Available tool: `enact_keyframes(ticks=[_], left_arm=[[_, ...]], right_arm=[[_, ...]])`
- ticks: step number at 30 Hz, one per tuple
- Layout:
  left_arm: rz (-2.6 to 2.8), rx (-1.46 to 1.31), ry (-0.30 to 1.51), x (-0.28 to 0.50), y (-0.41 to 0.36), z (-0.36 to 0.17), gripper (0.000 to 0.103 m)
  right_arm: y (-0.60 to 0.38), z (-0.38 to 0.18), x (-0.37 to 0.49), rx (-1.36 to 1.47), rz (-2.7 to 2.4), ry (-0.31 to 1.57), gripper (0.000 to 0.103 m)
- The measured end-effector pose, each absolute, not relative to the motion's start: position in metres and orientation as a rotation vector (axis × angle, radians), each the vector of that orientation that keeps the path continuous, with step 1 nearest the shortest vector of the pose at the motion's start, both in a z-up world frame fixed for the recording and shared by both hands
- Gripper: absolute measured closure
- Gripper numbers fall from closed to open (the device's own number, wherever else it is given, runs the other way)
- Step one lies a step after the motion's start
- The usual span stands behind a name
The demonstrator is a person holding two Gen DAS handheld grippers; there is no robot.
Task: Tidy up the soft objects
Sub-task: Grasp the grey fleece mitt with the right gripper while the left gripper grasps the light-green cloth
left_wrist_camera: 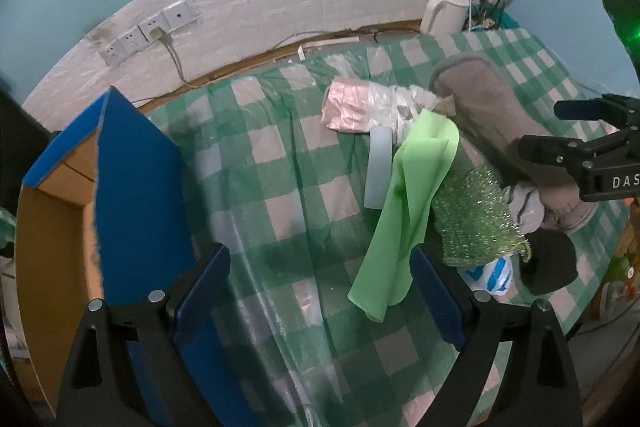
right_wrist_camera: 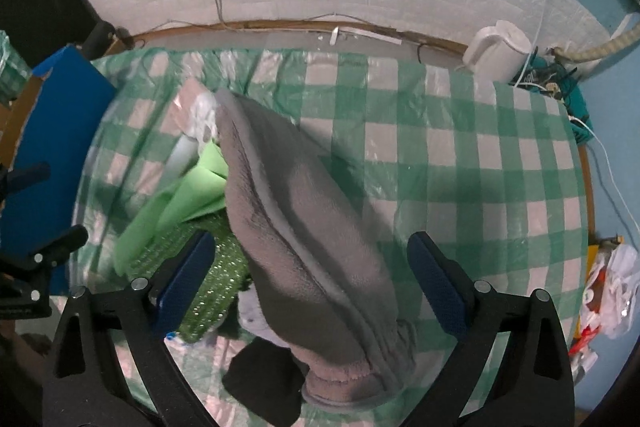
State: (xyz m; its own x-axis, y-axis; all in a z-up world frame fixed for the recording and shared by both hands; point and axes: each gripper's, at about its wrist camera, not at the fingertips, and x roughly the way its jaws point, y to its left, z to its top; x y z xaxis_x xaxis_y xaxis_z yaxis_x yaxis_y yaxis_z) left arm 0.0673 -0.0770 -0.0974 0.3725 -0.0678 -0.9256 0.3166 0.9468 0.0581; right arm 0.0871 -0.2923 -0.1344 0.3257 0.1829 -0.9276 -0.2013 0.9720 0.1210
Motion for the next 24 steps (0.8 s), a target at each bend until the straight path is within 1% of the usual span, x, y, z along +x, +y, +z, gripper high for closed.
enact_keyframes(ticks=[2,6,11,13,15,16,18,21,24], left_arm=[[-0.252,0.258,1.178,0.069,-0.081,-0.104,0.01],[-0.268,0.282,1.213,0.071,-0.089,-0.117,0.011],[-0.281,0.315,1.241,0.072,-0.098,-0.13,0.011],[-0.285,0.321,1.251,0.075,-0.101,-0.135,0.011],[-0.294,0.317,1.259,0.077,-0.103,-0.137,0.011],[-0.3,0.315,1.263,0.078,-0.105,-0.138,0.011],[-0.312,0.323,1.271,0.08,-0.11,-0.142,0.011],[-0.32,0.337,1.28,0.084,-0.114,-0.148,0.011],[-0.324,0.34,1.297,0.088,-0.119,-0.156,0.011]], right_arm=[[-0.292,-0.139,0.087,-0.019,0.254,1.218,0.007],[-0.289,-0.147,0.087,-0.034,0.271,1.231,0.015],[-0.283,-0.154,0.09,-0.072,0.283,1.232,0.024],[-0.28,-0.157,0.091,-0.093,0.282,1.226,0.03],[-0.28,-0.16,0.091,-0.105,0.277,1.23,0.043],[-0.281,-0.161,0.092,-0.099,0.283,1.236,0.046],[-0.283,-0.162,0.092,-0.084,0.294,1.241,0.06],[-0.287,-0.16,0.091,-0.076,0.294,1.236,0.07],[-0.29,-0.157,0.092,-0.061,0.29,1.231,0.075]])
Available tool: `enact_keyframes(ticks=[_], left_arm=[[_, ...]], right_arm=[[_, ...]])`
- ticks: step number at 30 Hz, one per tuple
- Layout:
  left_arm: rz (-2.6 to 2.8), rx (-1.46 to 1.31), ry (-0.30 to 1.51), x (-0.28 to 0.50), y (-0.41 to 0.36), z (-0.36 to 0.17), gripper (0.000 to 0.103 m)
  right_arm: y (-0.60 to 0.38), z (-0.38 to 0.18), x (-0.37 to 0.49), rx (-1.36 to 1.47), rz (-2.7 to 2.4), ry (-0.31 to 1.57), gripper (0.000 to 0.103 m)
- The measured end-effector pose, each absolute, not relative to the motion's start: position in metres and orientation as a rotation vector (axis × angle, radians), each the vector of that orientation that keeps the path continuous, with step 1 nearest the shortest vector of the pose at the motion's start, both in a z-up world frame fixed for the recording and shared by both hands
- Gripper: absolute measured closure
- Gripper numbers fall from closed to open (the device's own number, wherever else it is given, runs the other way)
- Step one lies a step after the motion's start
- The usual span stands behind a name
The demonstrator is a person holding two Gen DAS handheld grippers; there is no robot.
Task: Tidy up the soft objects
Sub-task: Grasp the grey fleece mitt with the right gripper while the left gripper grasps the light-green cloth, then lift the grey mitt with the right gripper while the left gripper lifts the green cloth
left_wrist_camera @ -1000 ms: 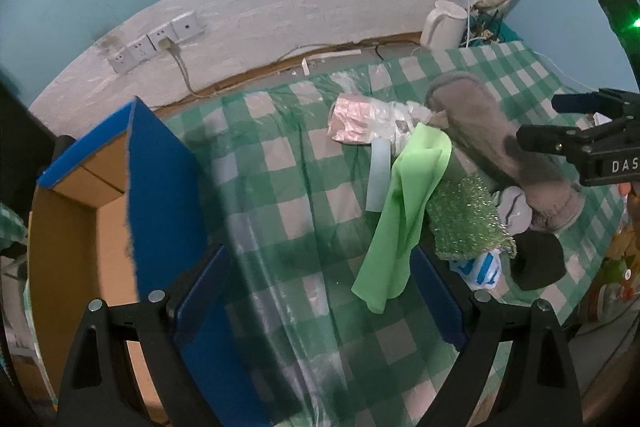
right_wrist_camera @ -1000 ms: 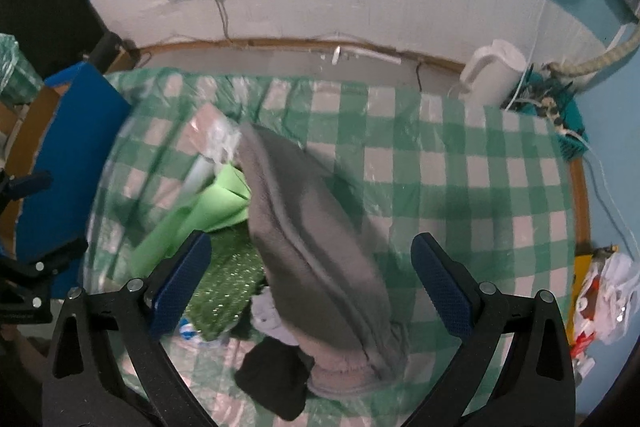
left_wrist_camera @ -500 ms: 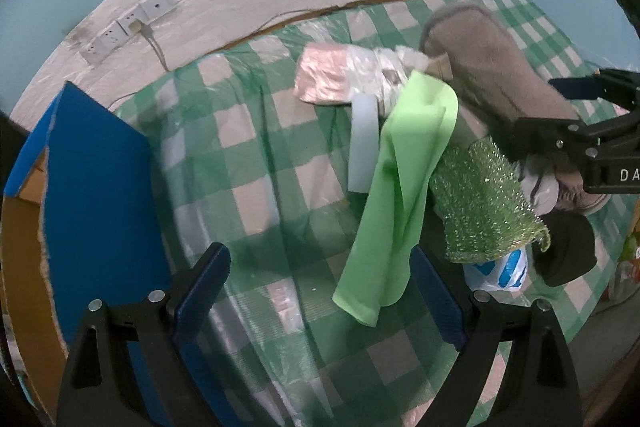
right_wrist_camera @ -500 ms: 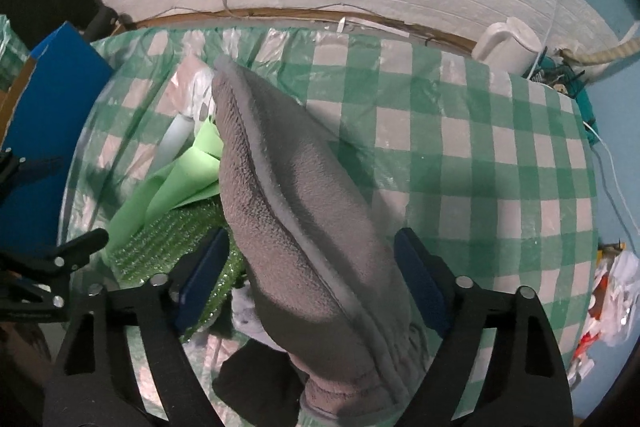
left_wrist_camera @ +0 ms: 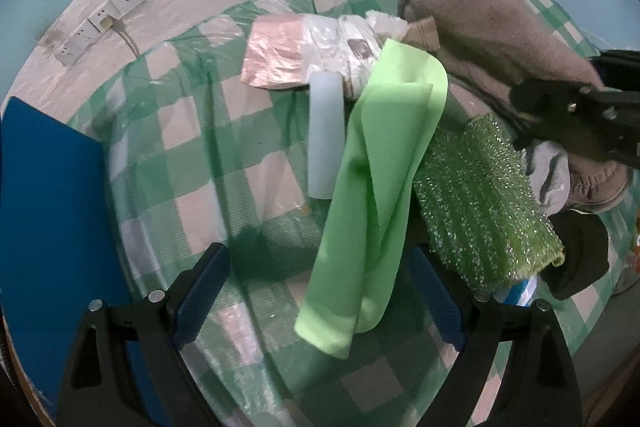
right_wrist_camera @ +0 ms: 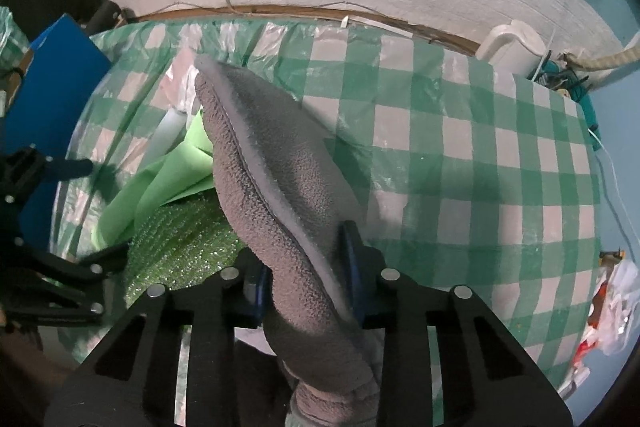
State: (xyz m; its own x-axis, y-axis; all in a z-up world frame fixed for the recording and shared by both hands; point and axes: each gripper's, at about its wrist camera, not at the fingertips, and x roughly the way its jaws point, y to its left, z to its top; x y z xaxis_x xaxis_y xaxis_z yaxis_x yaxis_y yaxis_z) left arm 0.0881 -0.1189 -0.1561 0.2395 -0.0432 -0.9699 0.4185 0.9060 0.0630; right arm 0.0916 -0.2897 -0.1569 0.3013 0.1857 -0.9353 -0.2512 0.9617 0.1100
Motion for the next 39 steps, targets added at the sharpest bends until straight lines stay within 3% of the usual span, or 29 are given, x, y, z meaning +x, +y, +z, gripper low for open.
enact_keyframes(ticks=[3,5,6,9,14,16,19,39], left_arm=[[-0.328,0.345,1.31,0.09,-0.125,-0.162,0.011],[-0.328,0.35,1.311,0.093,-0.128,-0.164,0.018],[-0.326,0.356,1.309,0.093,-0.129,-0.166,0.026],[-0.315,0.375,1.31,0.095,-0.13,-0.169,0.03],[-0.306,0.406,1.279,0.092,-0.133,-0.169,0.056],[-0.314,0.392,1.275,0.091,-0.132,-0.168,0.076],[-0.325,0.377,1.285,0.09,-0.13,-0.165,0.089],[-0.335,0.319,1.202,0.073,-0.108,-0.113,0.093]], right_arm=[[-0.291,-0.154,0.09,-0.053,0.291,1.232,0.077],[-0.291,-0.153,0.089,-0.052,0.294,1.232,0.078],[-0.29,-0.152,0.088,-0.049,0.297,1.231,0.078],[-0.29,-0.15,0.086,-0.042,0.306,1.233,0.078],[-0.292,-0.144,0.083,-0.045,0.304,1.218,0.078],[-0.291,-0.142,0.082,-0.047,0.301,1.213,0.078],[-0.291,-0.137,0.081,-0.05,0.305,1.204,0.078],[-0.294,-0.097,0.062,-0.01,0.288,1.139,0.079]])
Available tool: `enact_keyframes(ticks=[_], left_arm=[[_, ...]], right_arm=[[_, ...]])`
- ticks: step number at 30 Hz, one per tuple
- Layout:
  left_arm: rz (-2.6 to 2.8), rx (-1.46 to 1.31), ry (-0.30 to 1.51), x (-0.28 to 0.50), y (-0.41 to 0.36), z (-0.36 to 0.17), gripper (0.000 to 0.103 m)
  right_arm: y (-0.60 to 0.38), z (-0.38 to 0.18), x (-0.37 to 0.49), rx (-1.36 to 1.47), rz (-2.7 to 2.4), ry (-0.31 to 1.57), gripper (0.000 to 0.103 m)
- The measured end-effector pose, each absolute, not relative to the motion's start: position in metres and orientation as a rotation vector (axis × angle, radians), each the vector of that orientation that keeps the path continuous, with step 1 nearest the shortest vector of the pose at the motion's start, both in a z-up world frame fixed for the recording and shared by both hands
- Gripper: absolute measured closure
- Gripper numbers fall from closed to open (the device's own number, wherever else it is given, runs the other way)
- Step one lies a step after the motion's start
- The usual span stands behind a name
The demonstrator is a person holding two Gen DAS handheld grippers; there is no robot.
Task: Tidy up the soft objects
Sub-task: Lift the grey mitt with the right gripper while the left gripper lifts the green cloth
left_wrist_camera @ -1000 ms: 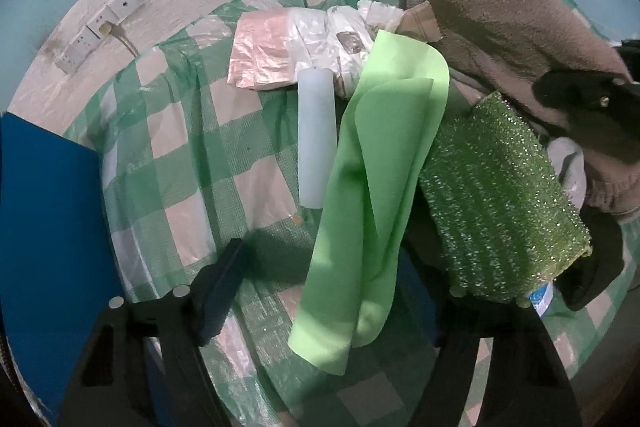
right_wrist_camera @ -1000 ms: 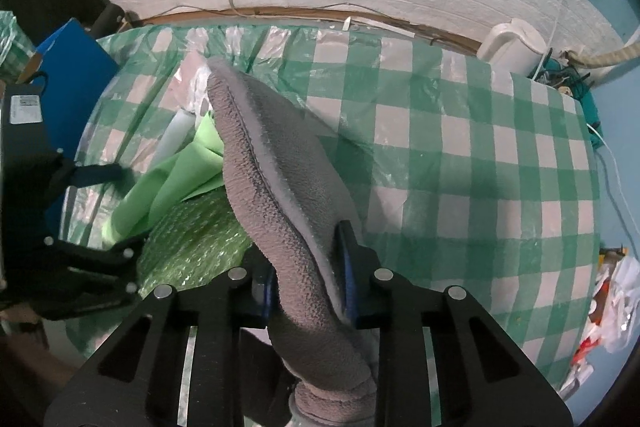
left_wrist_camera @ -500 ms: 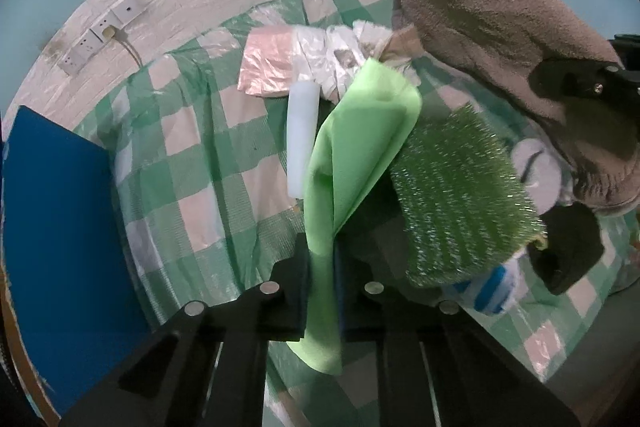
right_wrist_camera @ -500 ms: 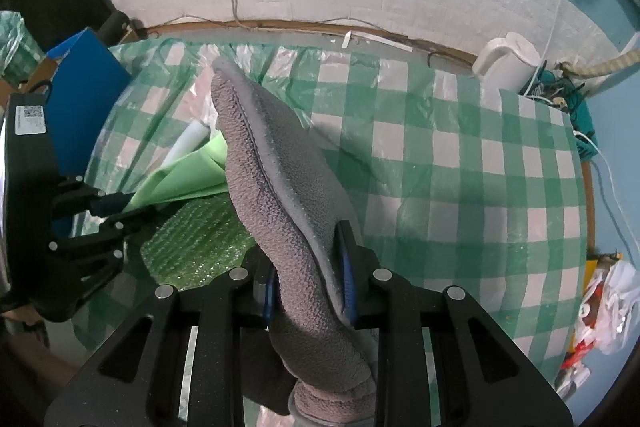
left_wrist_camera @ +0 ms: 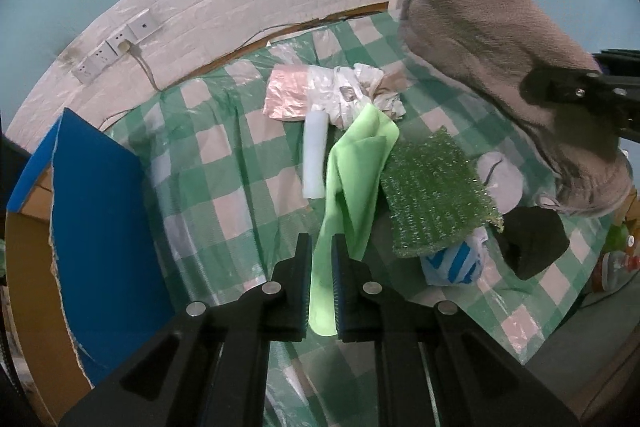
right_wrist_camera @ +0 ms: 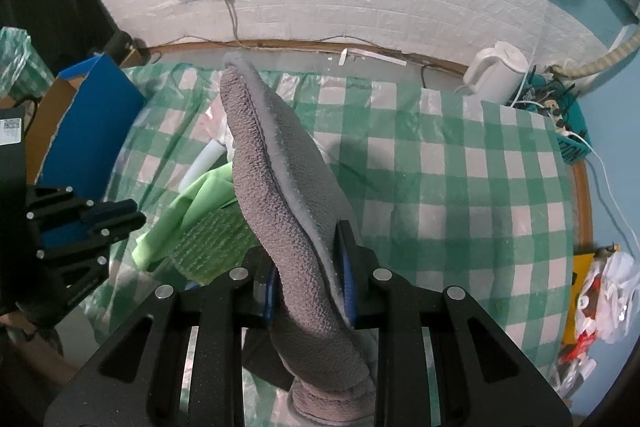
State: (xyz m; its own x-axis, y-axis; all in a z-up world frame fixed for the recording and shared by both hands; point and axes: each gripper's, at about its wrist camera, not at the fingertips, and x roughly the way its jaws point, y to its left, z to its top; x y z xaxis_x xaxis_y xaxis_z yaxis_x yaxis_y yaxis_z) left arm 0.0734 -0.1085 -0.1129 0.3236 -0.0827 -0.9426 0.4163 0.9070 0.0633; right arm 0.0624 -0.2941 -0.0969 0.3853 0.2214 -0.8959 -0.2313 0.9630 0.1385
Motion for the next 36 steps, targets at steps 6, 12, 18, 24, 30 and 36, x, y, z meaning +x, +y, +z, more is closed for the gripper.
enact_keyframes(ticks=[6,12,18,24,30,36], left_arm=[[-0.327,0.257,1.255,0.071,-0.101,-0.13,0.073],[-0.35,0.2,1.288,0.086,-0.098,-0.146,0.047],[-0.385,0.23,1.284,0.093,-0.112,-0.151,0.042],[-0.392,0.276,1.29,0.088,-0.122,-0.158,0.047],[-0.389,0.292,1.293,0.096,-0.123,-0.163,0.066],[-0.385,0.31,1.302,0.082,-0.127,-0.166,0.094]], right_arm=[[-0.295,-0.089,0.055,0.01,0.303,1.137,0.079],[-0.294,-0.09,0.054,0.017,0.313,1.14,0.079],[-0.296,-0.095,0.054,0.027,0.317,1.15,0.079],[-0.298,-0.097,0.054,0.034,0.324,1.157,0.079],[-0.298,-0.098,0.054,0.037,0.328,1.156,0.079],[-0.298,-0.098,0.054,0.036,0.328,1.157,0.079]])
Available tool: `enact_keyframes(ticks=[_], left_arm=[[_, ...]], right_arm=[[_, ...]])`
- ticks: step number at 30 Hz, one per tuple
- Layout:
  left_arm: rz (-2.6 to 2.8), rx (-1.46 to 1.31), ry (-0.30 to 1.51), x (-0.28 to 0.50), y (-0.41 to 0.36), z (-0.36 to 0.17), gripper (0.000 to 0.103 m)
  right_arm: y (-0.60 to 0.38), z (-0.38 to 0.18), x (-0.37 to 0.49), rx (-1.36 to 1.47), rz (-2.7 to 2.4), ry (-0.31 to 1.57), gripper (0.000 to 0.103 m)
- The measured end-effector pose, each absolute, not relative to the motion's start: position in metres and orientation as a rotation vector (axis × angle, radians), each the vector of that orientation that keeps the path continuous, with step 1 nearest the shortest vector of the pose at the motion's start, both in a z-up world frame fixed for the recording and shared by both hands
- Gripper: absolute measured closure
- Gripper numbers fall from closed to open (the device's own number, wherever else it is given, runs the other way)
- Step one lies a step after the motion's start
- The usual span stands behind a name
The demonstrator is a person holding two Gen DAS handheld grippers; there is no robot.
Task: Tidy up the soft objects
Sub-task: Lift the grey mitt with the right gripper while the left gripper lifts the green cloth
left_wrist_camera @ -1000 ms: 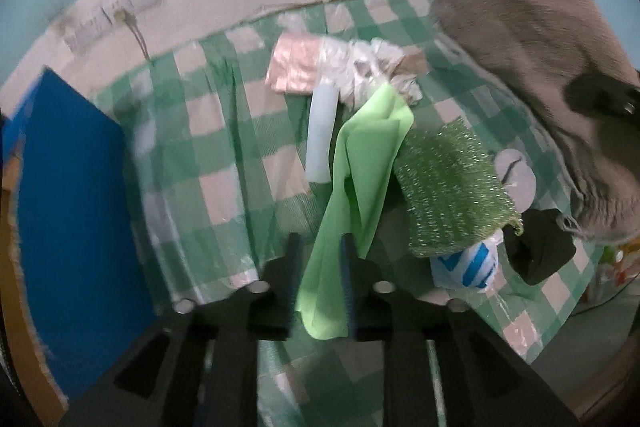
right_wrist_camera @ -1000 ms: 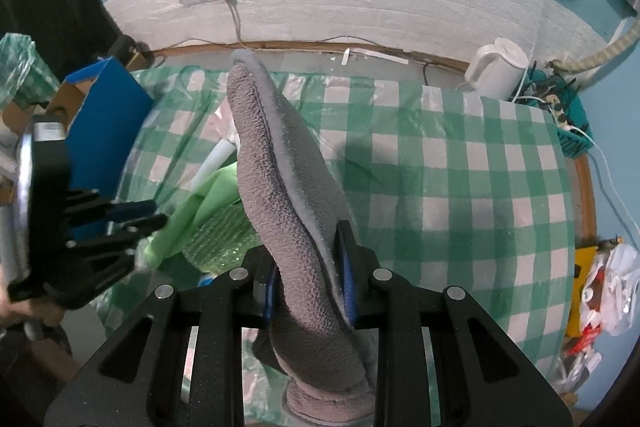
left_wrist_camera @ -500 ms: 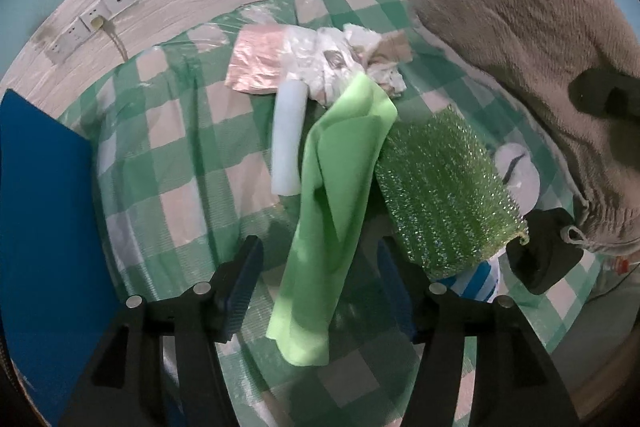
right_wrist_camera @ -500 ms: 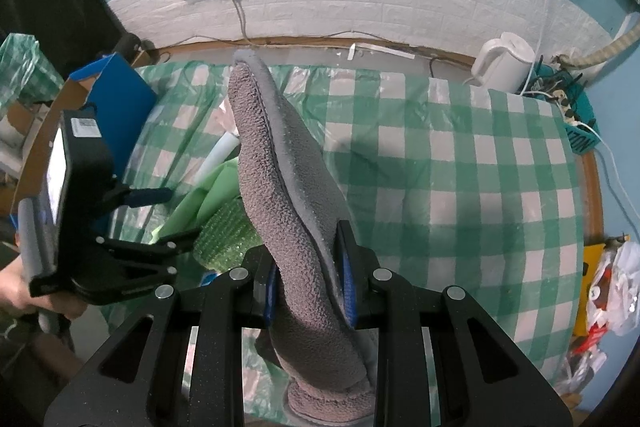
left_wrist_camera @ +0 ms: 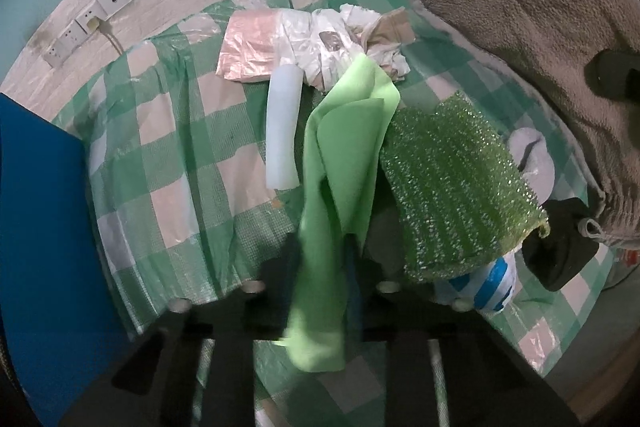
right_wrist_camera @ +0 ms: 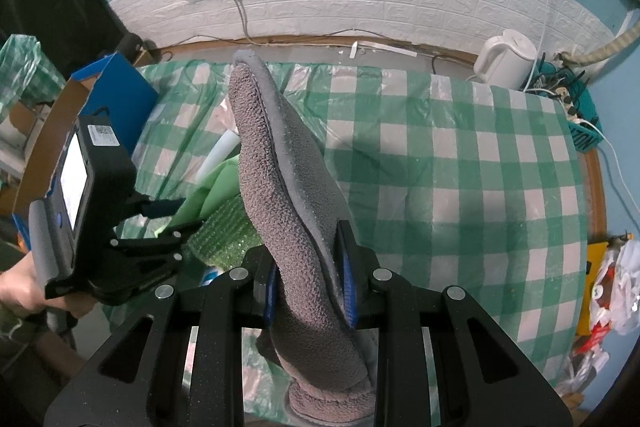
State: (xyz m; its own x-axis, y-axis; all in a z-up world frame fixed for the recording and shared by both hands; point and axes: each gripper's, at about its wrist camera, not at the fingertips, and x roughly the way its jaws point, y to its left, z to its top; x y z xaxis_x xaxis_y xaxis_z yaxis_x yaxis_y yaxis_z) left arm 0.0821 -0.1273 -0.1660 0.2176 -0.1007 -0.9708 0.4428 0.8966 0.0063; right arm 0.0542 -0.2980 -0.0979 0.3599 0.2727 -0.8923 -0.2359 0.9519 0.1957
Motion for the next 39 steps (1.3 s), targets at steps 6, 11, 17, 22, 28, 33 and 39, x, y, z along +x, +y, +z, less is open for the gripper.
enact_keyframes(ticks=[6,11,17,22,28,33,39], left_arm=[[-0.392,0.296,1.283,0.075,-0.126,-0.158,0.099],[-0.413,0.321,1.241,0.066,-0.132,-0.144,0.099],[-0.398,0.34,1.184,0.059,-0.132,-0.125,0.099],[-0.381,0.345,1.152,0.055,-0.127,-0.109,0.099],[-0.367,0.347,1.118,0.048,-0.119,-0.09,0.099],[-0.36,0.345,1.092,0.041,-0.11,-0.078,0.099],[-0.345,0.332,1.068,0.035,-0.1,-0.063,0.099]], right_arm=[[-0.297,-0.098,0.053,0.035,0.327,1.157,0.079],[-0.296,-0.097,0.052,0.033,0.328,1.151,0.079],[-0.294,-0.09,0.049,0.031,0.333,1.137,0.079],[-0.291,-0.084,0.047,0.024,0.334,1.128,0.079],[-0.288,-0.077,0.046,0.015,0.335,1.118,0.079],[-0.285,-0.071,0.043,0.008,0.335,1.108,0.079],[-0.283,-0.064,0.042,0.001,0.336,1.091,0.079]])
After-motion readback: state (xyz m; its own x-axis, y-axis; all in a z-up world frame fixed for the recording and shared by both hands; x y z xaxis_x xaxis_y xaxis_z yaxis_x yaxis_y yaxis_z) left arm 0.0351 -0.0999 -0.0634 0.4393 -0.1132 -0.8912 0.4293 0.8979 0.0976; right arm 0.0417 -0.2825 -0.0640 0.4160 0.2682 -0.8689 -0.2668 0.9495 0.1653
